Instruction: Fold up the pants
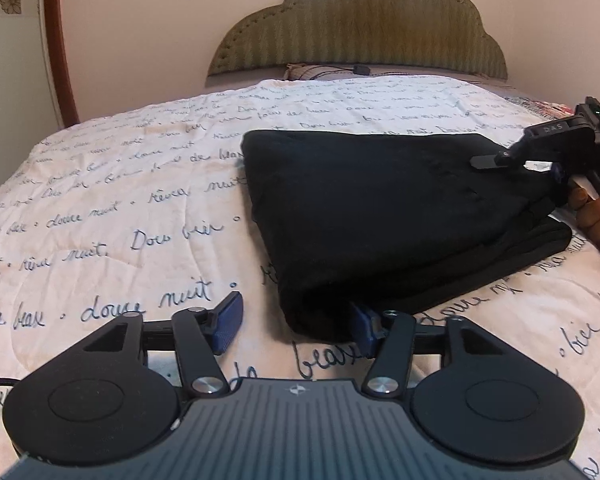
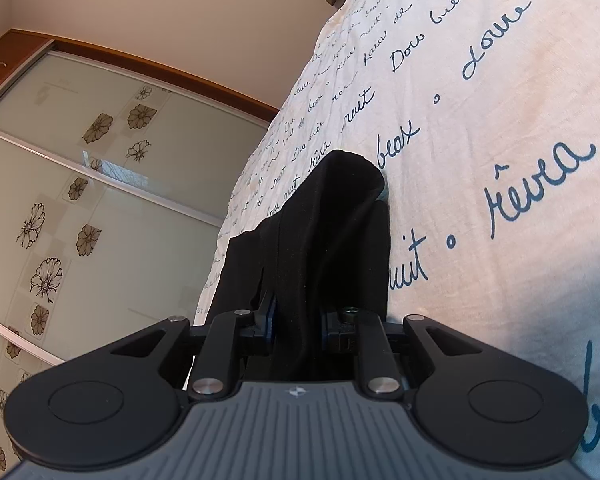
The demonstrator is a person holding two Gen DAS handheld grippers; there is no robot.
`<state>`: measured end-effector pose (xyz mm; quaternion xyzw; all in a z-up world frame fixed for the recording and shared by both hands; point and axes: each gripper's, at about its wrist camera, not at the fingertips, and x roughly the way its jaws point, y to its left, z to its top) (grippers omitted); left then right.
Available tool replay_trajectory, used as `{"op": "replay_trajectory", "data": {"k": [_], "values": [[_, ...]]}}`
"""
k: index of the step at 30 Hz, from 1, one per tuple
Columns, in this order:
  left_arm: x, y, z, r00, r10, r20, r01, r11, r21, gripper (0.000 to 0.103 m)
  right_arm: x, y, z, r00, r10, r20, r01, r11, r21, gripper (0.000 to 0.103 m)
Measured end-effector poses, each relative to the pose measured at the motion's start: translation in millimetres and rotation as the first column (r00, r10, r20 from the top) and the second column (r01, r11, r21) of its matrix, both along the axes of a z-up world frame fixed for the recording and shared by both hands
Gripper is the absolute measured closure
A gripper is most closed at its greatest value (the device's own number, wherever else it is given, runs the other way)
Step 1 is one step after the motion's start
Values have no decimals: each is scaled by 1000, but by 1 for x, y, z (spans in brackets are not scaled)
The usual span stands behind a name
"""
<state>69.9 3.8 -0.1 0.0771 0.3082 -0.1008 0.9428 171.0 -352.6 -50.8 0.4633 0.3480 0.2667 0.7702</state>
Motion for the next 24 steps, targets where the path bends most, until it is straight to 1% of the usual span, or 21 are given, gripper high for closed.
{"op": "replay_trajectory", "data": {"k": [2, 4, 5, 6, 8, 9, 11, 12, 16, 17, 18, 19, 20, 21, 22, 23, 24], "values": [[2, 1, 0, 999, 36, 3, -36, 999, 12, 45, 0, -1, -1, 1000, 1, -1, -1, 1000, 4, 85], [-1, 2, 2, 998, 56, 14, -57, 998, 31, 48, 1, -2, -1, 1000, 2, -1, -2, 1000, 5, 85], [-3, 3, 4, 998, 54, 20, -54, 998, 38, 57, 1, -2, -1, 1000, 2, -2, -2, 1000, 6, 85], [-6, 4, 6, 999, 48, 23, -49, 998, 33, 74, 1, -1, -1, 1000, 2, -1, -2, 1000, 5, 85], [-12, 8, 10, 999, 42, 33, -41, 999, -7, 83, 1, -2, -1, 1000, 3, -1, -3, 1000, 4, 85], [-13, 8, 11, 998, 39, 42, -39, 999, -12, 87, 1, -1, -1, 1000, 5, 0, -5, 1000, 5, 85], [-11, 5, 6, 999, 43, 28, -43, 999, 7, 87, 1, -2, -1, 1000, 7, 0, -7, 1000, 7, 85], [-11, 4, 2, 998, 55, 23, -55, 998, 5, 87, 1, -2, -1, 1000, 7, 0, -7, 1000, 9, 85], [-18, 3, 14, 996, 72, 54, -72, 997, -4, 87, 1, -2, 0, 1000, 10, 0, -10, 1000, 11, 85], [-15, 3, 13, 997, 71, 40, -71, 997, 3, 87, 1, -3, -1, 1000, 10, -1, -10, 1000, 13, 85], [-10, 5, 7, 997, 78, 7, -78, 997, 1, 87, 1, -3, -1, 1000, 10, -1, -10, 1000, 14, 85], [-6, 7, -3, 996, 87, -24, -87, 996, -15, 87, 1, -4, -1, 1000, 12, 0, -12, 1000, 16, 85], [-9, 7, -6, 996, 93, 0, -93, 995, -20, 87, 1, -4, -1, 1000, 14, 1, -14, 1000, 18, 85], [-11, 3, -4, 996, 91, 10, -91, 996, 5, 87, 1, -4, -1, 1000, 16, 1, -16, 1000, 16, 85], [-13, 0, -2, 996, 87, 19, -87, 996, 13, 87, 1, -4, -1, 1000, 15, 1, -15, 1000, 15, 85], [-15, 0, -1, 996, 81, 33, -81, 997, 14, 84, 1, -4, -1, 1000, 14, 1, -14, 1000, 15, 85], [-19, 0, 1, 996, 76, 56, -77, 997, 12, 78, 1, -4, -1, 1000, 13, 0, -13, 1000, 15, 85]]}}
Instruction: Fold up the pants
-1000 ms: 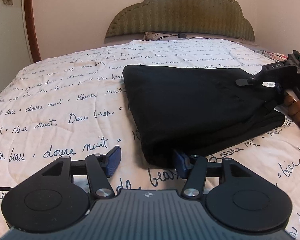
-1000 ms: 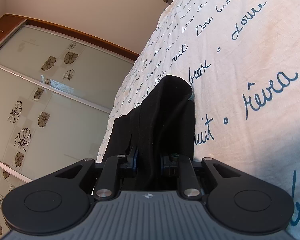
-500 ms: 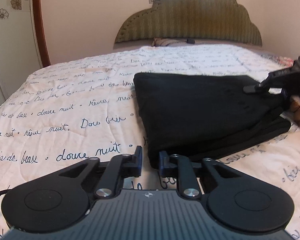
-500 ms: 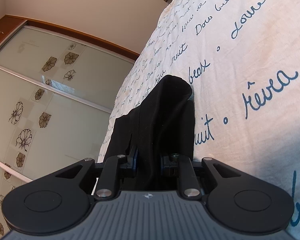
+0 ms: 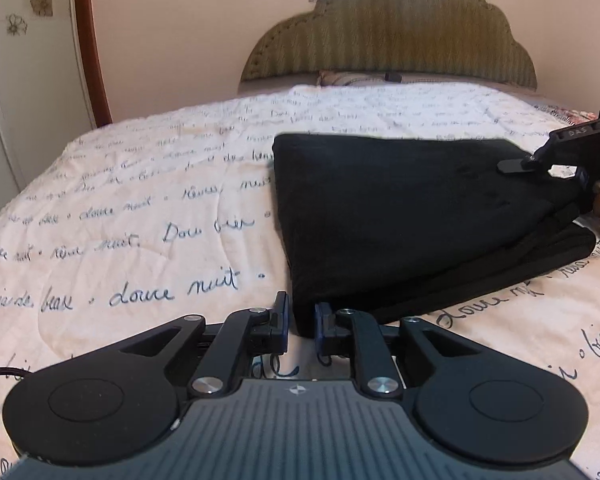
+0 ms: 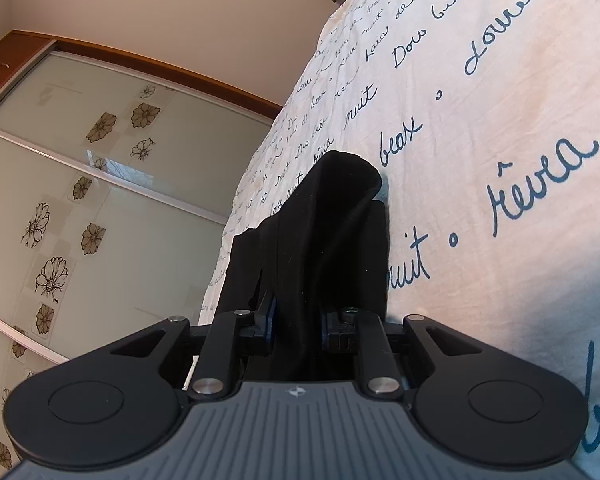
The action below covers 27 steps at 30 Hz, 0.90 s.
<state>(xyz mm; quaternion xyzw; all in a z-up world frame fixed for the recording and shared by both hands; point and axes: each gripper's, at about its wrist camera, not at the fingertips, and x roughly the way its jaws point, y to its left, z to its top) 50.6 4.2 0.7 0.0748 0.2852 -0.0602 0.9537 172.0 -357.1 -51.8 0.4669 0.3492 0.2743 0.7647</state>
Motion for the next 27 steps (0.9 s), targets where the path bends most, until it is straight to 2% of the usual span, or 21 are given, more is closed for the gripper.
{"op": "replay_trajectory", "data": {"k": [1, 2, 3, 7, 9, 11, 12, 13, 14, 16, 17, 20, 22, 24, 27], "values": [[-5, 1, 3, 1000, -4, 21, 4, 1000, 4, 72, 0, 0, 0, 1000, -1, -1, 1, 1000, 3, 85], [-8, 3, 8, 999, -10, 36, 9, 1000, 11, 59, 0, -1, -1, 1000, -1, -1, 1, 1000, 5, 85], [-12, 5, 14, 998, -6, 55, 5, 1000, 11, 52, 0, -1, -1, 1000, -2, -1, 2, 1000, 5, 85], [-13, 20, 47, 991, -53, 125, 68, 990, -122, 46, -1, -2, -1, 1000, -3, -2, 3, 1000, 7, 85], [2, 19, 60, 987, -43, 153, 69, 983, -170, 32, -1, -2, -2, 1000, -4, -2, 4, 1000, 9, 85], [26, 13, 72, 994, -65, 91, 84, 970, -229, 31, -1, -2, -2, 1000, -5, -1, 5, 1000, 7, 85], [39, 11, 75, 994, -95, 51, 106, 954, -280, 31, -1, -2, -2, 1000, -6, -1, 6, 1000, 7, 85], [50, 8, 76, 993, -115, 33, 120, 938, -326, 31, -2, -2, -2, 1000, -7, -1, 7, 1000, 6, 85], [61, 4, 76, 993, -118, 28, 120, 933, -340, 30, -2, -2, -2, 1000, -8, -1, 8, 1000, 5, 85], [90, -7, 69, 996, -95, 2, 91, 947, -308, 29, -2, -2, -2, 1000, -8, -1, 8, 1000, 6, 85], [108, -10, 62, 996, -79, -37, 64, 952, -300, 30, -2, -2, -1, 1000, -8, -1, 8, 1000, 7, 85], [158, -8, 32, 984, -41, -175, -20, 942, -335, 33, -3, -2, -1, 1000, -9, -1, 9, 1000, 7, 85], [182, -3, 9, 969, -5, -246, -77, 943, -324, 32, -3, -2, -1, 1000, -9, 0, 9, 1000, 5, 85], [187, 1, 1, 971, 9, -238, -86, 945, -315, 33, -2, -2, -2, 1000, -9, 0, 9, 1000, 5, 85], [190, 8, 9, 956, -4, -292, -93, 943, -320, 36, -2, -3, -2, 1000, -8, -2, 8, 1000, 12, 85]]}}
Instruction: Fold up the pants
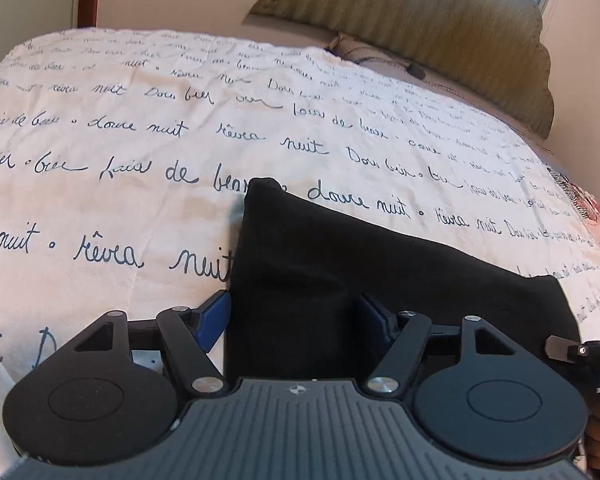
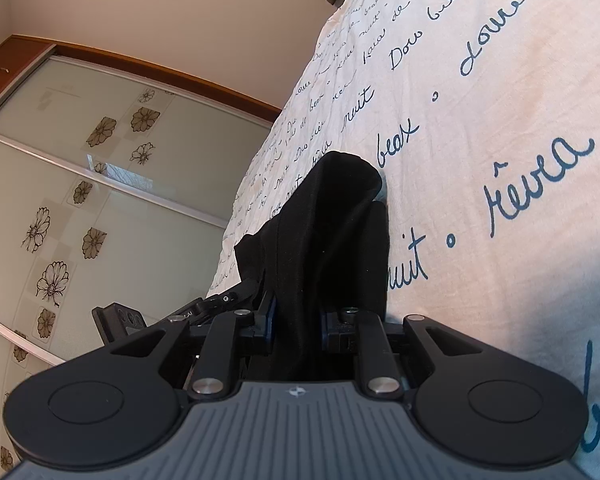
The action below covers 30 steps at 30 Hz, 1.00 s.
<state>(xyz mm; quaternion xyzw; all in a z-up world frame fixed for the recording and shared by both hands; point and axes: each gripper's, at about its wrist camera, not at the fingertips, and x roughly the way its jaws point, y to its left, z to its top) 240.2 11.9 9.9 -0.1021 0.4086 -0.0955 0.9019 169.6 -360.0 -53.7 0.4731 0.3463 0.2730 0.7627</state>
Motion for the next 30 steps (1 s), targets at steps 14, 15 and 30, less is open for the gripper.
{"op": "replay_trajectory", "data": {"k": [14, 15, 30], "values": [[34, 12, -3, 999, 30, 14, -30, 999, -38, 31, 0, -4, -2, 1000, 3, -3, -3, 1000, 13, 85], [32, 5, -5, 999, 6, 54, -7, 1000, 25, 32, 0, -4, -2, 1000, 3, -3, -3, 1000, 13, 85], [12, -26, -5, 979, -93, 183, 28, 944, 328, 69, -1, -5, -2, 1000, 1, -5, -1, 1000, 20, 85]]}}
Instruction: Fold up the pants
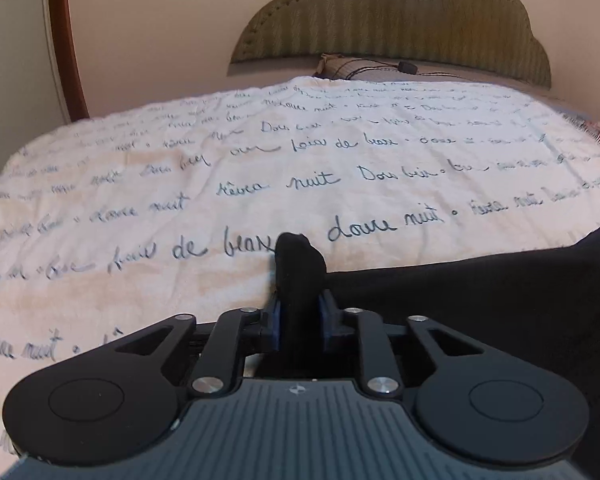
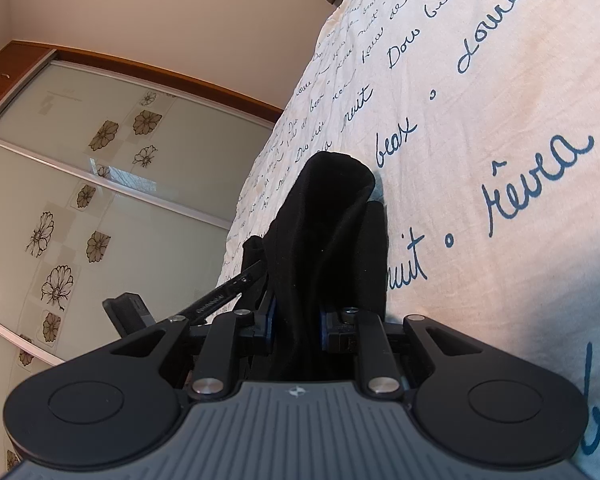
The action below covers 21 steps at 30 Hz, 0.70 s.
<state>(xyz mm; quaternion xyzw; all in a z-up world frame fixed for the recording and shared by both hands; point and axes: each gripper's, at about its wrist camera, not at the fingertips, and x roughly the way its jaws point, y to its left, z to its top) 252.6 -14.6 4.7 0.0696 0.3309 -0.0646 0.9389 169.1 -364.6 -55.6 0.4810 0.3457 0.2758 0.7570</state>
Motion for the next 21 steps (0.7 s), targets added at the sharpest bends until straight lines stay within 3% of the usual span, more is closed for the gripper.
{"op": "replay_trajectory", "data": {"k": [1, 3, 5, 7, 10, 12, 14, 16, 18, 20, 21], "values": [[-1, -1, 3, 1000, 7, 12, -7, 1000, 25, 64, 0, 0, 0, 1000, 0, 0, 0, 1000, 2, 85], [-9, 2, 12, 998, 32, 61, -35, 998, 46, 37, 0, 0, 0, 1000, -1, -1, 1, 1000, 3, 85], [-26, 9, 25, 986, 72, 151, -78, 997, 28, 35, -1, 0, 0, 1000, -2, 0, 2, 1000, 2, 85], [-49, 15, 39, 973, 67, 223, -56, 997, -52, 33, -1, 0, 0, 1000, -3, 1, 3, 1000, 1, 85], [-81, 11, 54, 965, 39, 259, -4, 991, -136, 27, -7, 1, 6, 999, -32, 1, 32, 999, -32, 84], [-98, 5, 55, 967, 4, 253, 37, 987, -158, 22, -23, 2, 19, 991, -132, 31, 135, 984, -113, 79], [-109, -6, 49, 977, -38, 212, 73, 985, -159, 19, -46, 3, 36, 955, -283, 92, 296, 936, -189, 69], [-113, -17, 41, 981, -84, 174, 111, 982, -153, 19, -63, 10, 53, 918, -369, 146, 394, 886, -245, 56], [-115, -27, 30, 980, -133, 146, 152, 980, -126, 19, -66, 29, 72, 926, -319, 200, 368, 880, -299, 50], [-109, -38, 16, 981, -171, 89, 178, 981, -78, 18, -65, 55, 89, 934, -256, 248, 335, 869, -364, 27], [-107, -41, 6, 983, -172, 56, 175, 984, -46, 15, -62, 65, 95, 935, -227, 274, 324, 863, -389, 22]]}}
